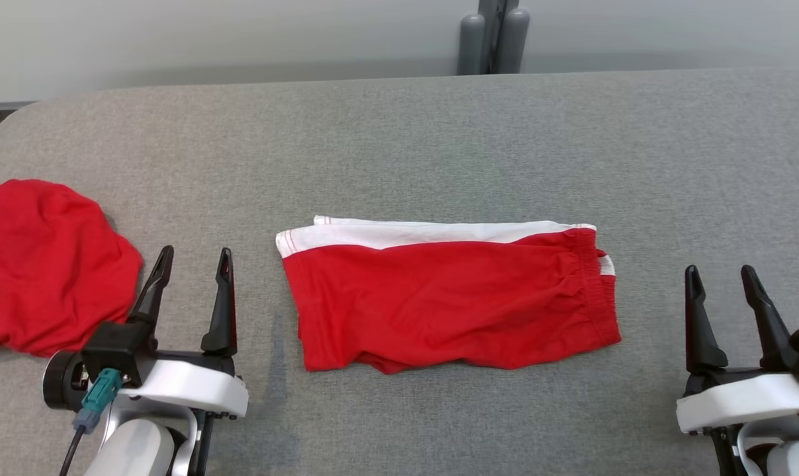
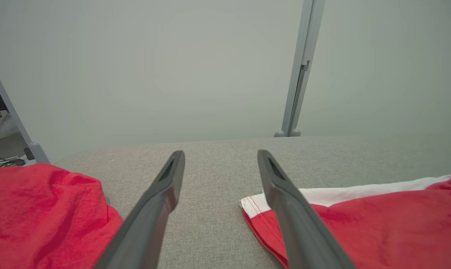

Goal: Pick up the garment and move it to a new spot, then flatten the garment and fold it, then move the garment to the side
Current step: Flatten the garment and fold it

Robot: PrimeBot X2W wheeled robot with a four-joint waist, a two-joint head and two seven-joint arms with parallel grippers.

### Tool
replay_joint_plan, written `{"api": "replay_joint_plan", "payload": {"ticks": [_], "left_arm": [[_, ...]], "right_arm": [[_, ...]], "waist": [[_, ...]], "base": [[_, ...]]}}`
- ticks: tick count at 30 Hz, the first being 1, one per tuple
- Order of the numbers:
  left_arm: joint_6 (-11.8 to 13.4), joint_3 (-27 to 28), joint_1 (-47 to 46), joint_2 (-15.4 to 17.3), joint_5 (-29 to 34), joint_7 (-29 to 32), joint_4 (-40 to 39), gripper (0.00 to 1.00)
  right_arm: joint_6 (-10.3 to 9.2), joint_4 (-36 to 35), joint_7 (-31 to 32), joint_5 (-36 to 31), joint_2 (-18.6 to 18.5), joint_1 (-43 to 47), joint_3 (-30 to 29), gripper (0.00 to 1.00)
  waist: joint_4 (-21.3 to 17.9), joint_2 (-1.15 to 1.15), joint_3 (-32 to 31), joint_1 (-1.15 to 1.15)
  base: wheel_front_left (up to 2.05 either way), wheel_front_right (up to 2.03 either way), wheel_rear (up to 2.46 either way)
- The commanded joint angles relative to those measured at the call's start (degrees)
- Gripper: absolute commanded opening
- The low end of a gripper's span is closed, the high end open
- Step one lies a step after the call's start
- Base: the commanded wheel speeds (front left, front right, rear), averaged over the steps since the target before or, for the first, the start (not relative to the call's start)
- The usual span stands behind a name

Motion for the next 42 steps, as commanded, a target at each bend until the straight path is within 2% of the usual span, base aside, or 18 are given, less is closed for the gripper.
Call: {"api": "replay_joint_plan", "payload": {"ticks": [1, 12, 17, 26, 31, 33, 34, 35, 42], "left_arm": [[-0.35, -0.03, -0.87, -0.03, 0.23, -0.21, 0.1, 1.0], [-1.89, -1.26, -4.16, -2.34, 1.59, -0.16, 1.16, 1.0], [-2.69, -1.32, -5.01, -3.43, 2.22, -0.16, 1.6, 1.0], [-3.49, -0.13, -5.35, -4.47, 3.4, -0.16, 1.9, 1.0], [-3.87, 0.21, -5.7, -4.88, 3.86, -0.16, 2.06, 1.0], [-3.97, 0.4, -5.85, -5.04, 4.11, -0.16, 2.13, 1.0], [-4.04, 0.5, -5.85, -5.1, 4.24, -0.16, 2.16, 1.0], [-4.12, 0.61, -5.85, -5.16, 4.4, -0.16, 2.22, 1.0], [-4.35, 1.28, -5.49, -5.42, 5.01, -0.16, 2.33, 1.0]], "right_arm": [[0.01, 0.56, 0.4, 0.3, -0.35, -0.92, 0.08, 1.0], [0.01, 19.13, 0.88, 1.91, -2.69, -13.7, 8.38, 1.0], [0.01, 25.66, -0.19, 1.66, -3.52, -16.66, 9.27, 1.0], [0.01, 33.05, 1.64, 5.11, -3.19, -16.57, 10.24, 1.0], [0.02, 33.57, 1.99, 8.54, -2.91, -16.89, 12.41, 1.0], [0.02, 33.38, 1.89, 10.31, -3.18, -17.17, 13.15, 0.45], [0.02, 33.16, 1.86, 11.35, -3.44, -17.27, 13.42, 0.13], [0.0, 32.87, 1.69, 12.28, -3.84, -17.28, 13.62, 0.0], [-0.13, 30.17, 0.51, 17.31, -9.23, -16.01, 14.51, 0.0]], "waist": [[0.43, 0.0, 0.28, 0.0], [4.26, 0.0, 2.7, 0.0], [5.54, 0.0, 3.88, 0.0], [5.98, 0.0, 5.54, 0.0], [5.82, 0.0, 6.14, 0.0], [5.56, 0.0, 6.3, 0.0], [5.41, 0.0, 6.35, 0.0], [5.25, 0.0, 6.37, 0.0], [3.99, 0.0, 6.01, 0.0]], "base": [[0.0, 0.0, 0.0], [0.0, 0.0, 0.0], [0.0, 0.0, 0.0], [0.0, 0.0, 0.0], [0.0, 0.0, 0.0], [0.0, 0.0, 0.0], [0.0, 0.0, 0.0], [0.0, 0.0, 0.0], [0.0, 0.0, 0.0]]}}
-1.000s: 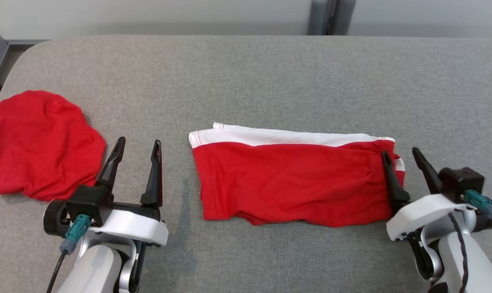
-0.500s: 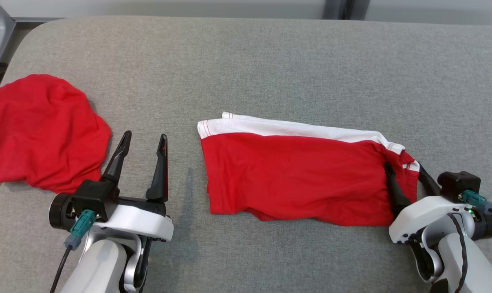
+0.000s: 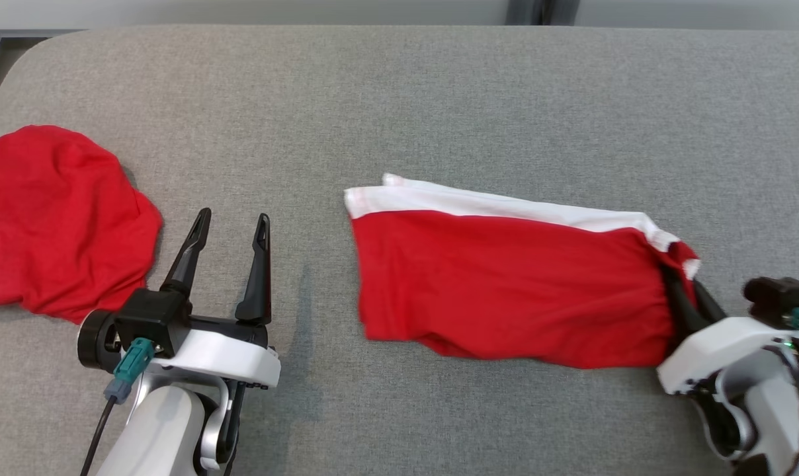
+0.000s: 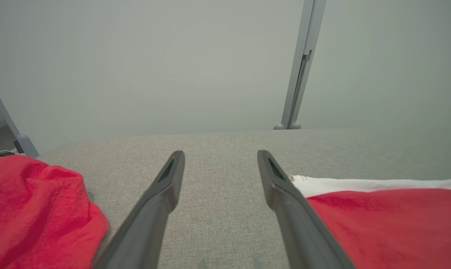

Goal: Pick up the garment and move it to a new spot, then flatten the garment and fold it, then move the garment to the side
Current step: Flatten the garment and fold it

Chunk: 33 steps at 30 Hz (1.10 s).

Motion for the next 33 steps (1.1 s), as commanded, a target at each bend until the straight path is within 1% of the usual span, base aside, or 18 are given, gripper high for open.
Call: {"api": "replay_joint_plan", "payload": {"ticks": [1, 6, 9, 13, 15, 18, 21, 23, 25, 29, 33], "left_arm": [[-0.19, 0.39, -0.58, 0.05, 0.49, -0.1, 0.08, 1.0], [-0.3, 0.71, -0.52, -0.22, 0.69, -0.1, -0.08, 1.0], [-0.34, 0.91, -0.48, -0.28, 0.88, -0.1, -0.14, 1.0], [-0.46, 1.15, -0.08, -0.43, 1.03, -0.1, -0.09, 1.0], [-0.56, 1.27, 0.06, -0.4, 1.03, -0.1, 0.02, 1.0], [-0.66, 1.28, 0.15, -0.42, 1.09, -0.1, 0.16, 1.0], [-0.73, 1.11, -0.2, -0.54, 1.23, -0.1, 0.26, 1.0], [-0.91, 0.93, -0.73, -0.63, 1.3, -0.1, 0.35, 1.0], [-1.29, 0.67, -1.31, -0.88, 1.4, -0.1, 0.53, 1.0], [-1.52, 0.41, -1.66, -1.38, 1.59, -0.1, 0.72, 1.0], [-1.88, 0.15, -1.93, -2.12, 1.7, -0.1, 0.85, 1.0]], "right_arm": [[-0.31, 0.32, -0.04, 0.87, -1.86, 1.4, -0.39, 0.0], [-0.29, -2.26, 0.56, 4.49, -6.97, 2.56, 0.38, 0.0], [-0.17, -5.63, 3.1, 8.45, -9.18, 2.88, 2.95, 0.0], [-0.16, -12.83, 8.58, 17.37, -12.24, 3.18, 6.33, 0.0], [-0.16, -16.83, 11.97, 22.87, -13.19, 3.21, 6.62, 0.0], [-0.16, -22.1, 17.41, 31.49, -13.85, 2.51, 5.31, 0.0], [-0.15, -25.78, 21.7, 38.44, -12.24, 0.84, 4.3, 0.0], [-0.16, -26.27, 23.62, 41.95, -10.11, -0.66, 4.15, 0.0], [-0.15, -25.47, 25.22, 43.81, -7.69, -2.67, 5.08, 0.0], [-0.15, -20.91, 25.54, 43.0, -2.19, -6.75, 8.11, 0.0], [-0.15, -15.05, 23.9, 39.28, 1.82, -10.39, 11.76, 0.0]], "waist": [[-0.22, 0.0, -0.13, 0.0], [-0.71, 0.0, -0.02, 0.0], [-0.98, 0.0, 0.07, 0.0], [-1.45, 0.0, -0.05, 0.0], [-1.68, 0.0, -0.16, 0.0], [-1.97, 0.0, -0.33, 0.0], [-2.03, 0.0, -0.3, 0.0], [-1.85, 0.0, -0.16, 0.0], [-1.39, 0.0, 0.01, 0.0], [-0.08, 0.0, 0.45, 0.0], [1.71, 0.0, 0.76, 0.0]], "base": [[0.0, 0.0, 0.0], [0.0, 0.0, 0.0], [0.0, 0.0, 0.0], [0.0, 0.0, 0.0], [0.0, 0.0, 0.0], [0.0, 0.0, 0.0], [0.0, 0.0, 0.0], [0.0, 0.0, 0.0], [0.0, 0.0, 0.0], [0.0, 0.0, 0.0], [0.0, 0.0, 0.0]]}}
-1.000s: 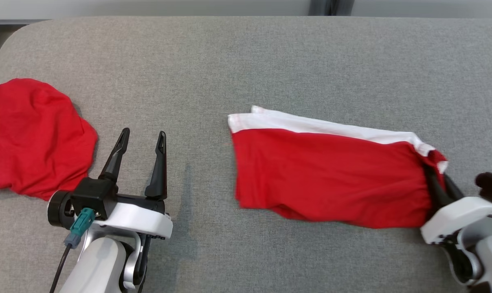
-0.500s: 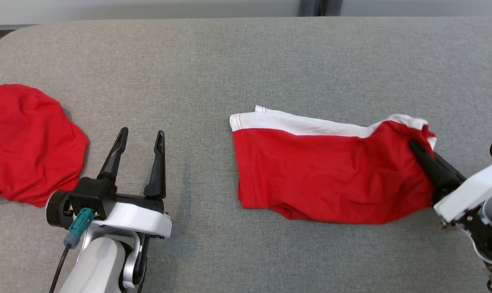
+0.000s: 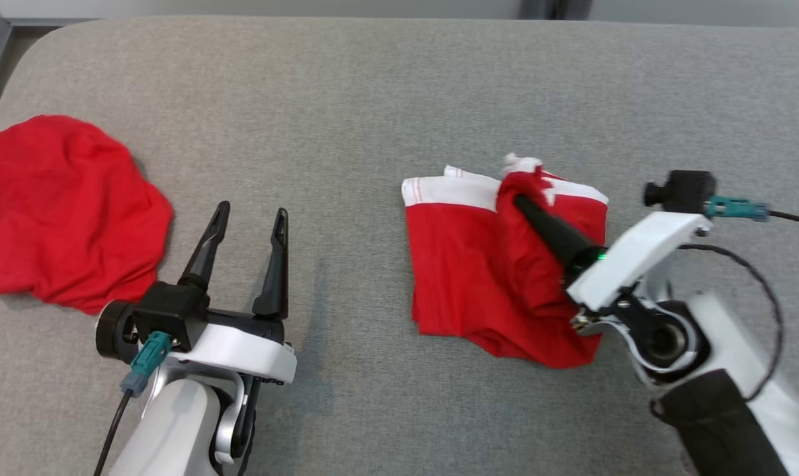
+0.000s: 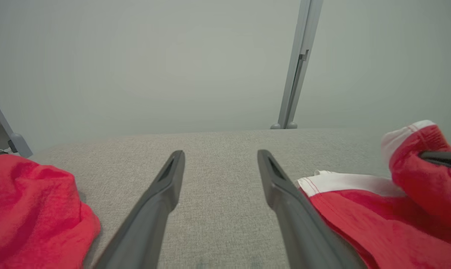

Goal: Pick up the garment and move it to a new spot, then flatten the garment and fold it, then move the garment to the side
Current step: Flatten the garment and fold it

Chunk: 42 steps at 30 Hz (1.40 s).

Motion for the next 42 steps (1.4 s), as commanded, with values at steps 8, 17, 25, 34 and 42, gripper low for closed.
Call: {"api": "replay_joint_plan", "payload": {"ticks": [8, 17, 25, 34, 42], "left_arm": [[-0.58, 0.3, -0.66, -0.93, 0.85, -0.09, 0.12, 1.0], [-0.88, 1.09, -0.16, -1.76, 1.43, -0.1, 0.5, 1.0], [-1.03, 1.73, 0.48, -1.73, 1.85, -0.1, 1.06, 1.0], [-0.36, 3.16, 1.27, -0.8, 1.16, -0.1, 1.05, 1.0], [0.49, 4.33, 2.55, 0.47, 1.16, -0.09, 0.0, 1.0]], "right_arm": [[0.06, 8.32, -3.54, -3.61, 3.48, -4.77, 5.22, 0.0], [0.06, 5.51, -8.01, -3.28, 2.52, -6.08, 11.08, 1.0], [0.04, -1.49, -22.5, -10.7, -4.47, -3.6, 10.18, 1.0], [0.04, -0.39, -30.58, -31.58, -7.56, 4.71, -6.34, 1.0], [0.04, -7.24, -30.6, -48.06, -3.74, 15.16, -21.48, 1.0]], "waist": [[2.62, 0.0, 0.77, 0.0], [1.95, 0.0, 1.05, 0.0], [-0.31, 0.0, 0.16, 0.0], [-3.39, 0.0, -1.16, 0.0], [-4.99, 0.0, -2.19, 0.0]], "base": [[0.0, 0.0, 0.0], [0.0, 0.0, 0.0], [0.0, 0.0, 0.0], [0.0, 0.0, 0.0], [0.0, 0.0, 0.0]]}}
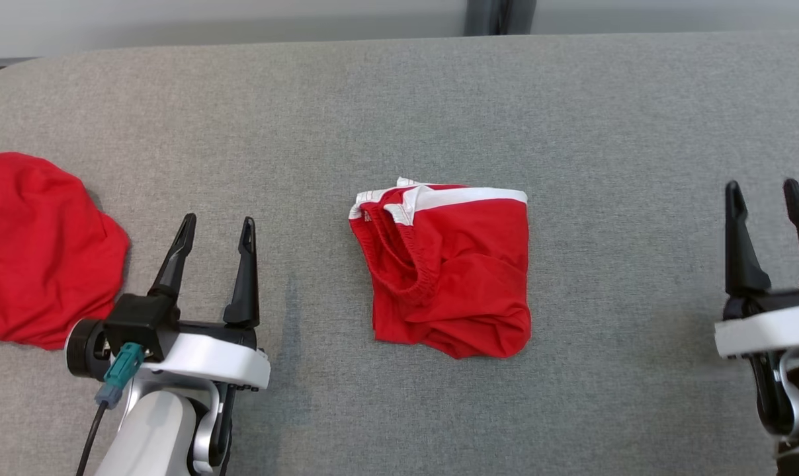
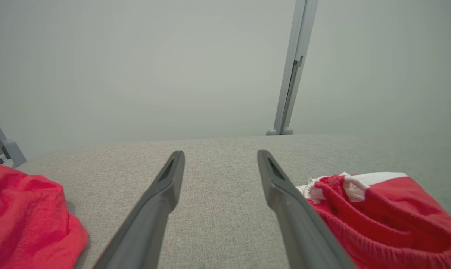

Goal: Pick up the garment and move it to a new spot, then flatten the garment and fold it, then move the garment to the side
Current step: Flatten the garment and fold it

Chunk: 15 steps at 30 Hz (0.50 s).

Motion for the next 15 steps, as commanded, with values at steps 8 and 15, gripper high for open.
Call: {"api": "replay_joint_plan", "payload": {"ticks": [8, 15], "left_arm": [[0.61, 0.05, 1.38, 1.2, 0.09, 0.35, -0.92, 1.0], [0.77, -0.58, 1.22, 1.5, 0.06, 0.98, -1.3, 1.0]], "right_arm": [[0.03, -3.5, -0.27, -5.52, 3.23, 4.82, -4.37, 1.0], [0.03, -3.92, -0.29, -6.55, 4.05, 5.19, -4.66, 1.0]], "waist": [[-0.69, 0.0, -0.68, 0.0], [-0.58, 0.0, -0.67, 0.0]], "base": [[0.0, 0.0, 0.0], [0.0, 0.0, 0.0]]}}
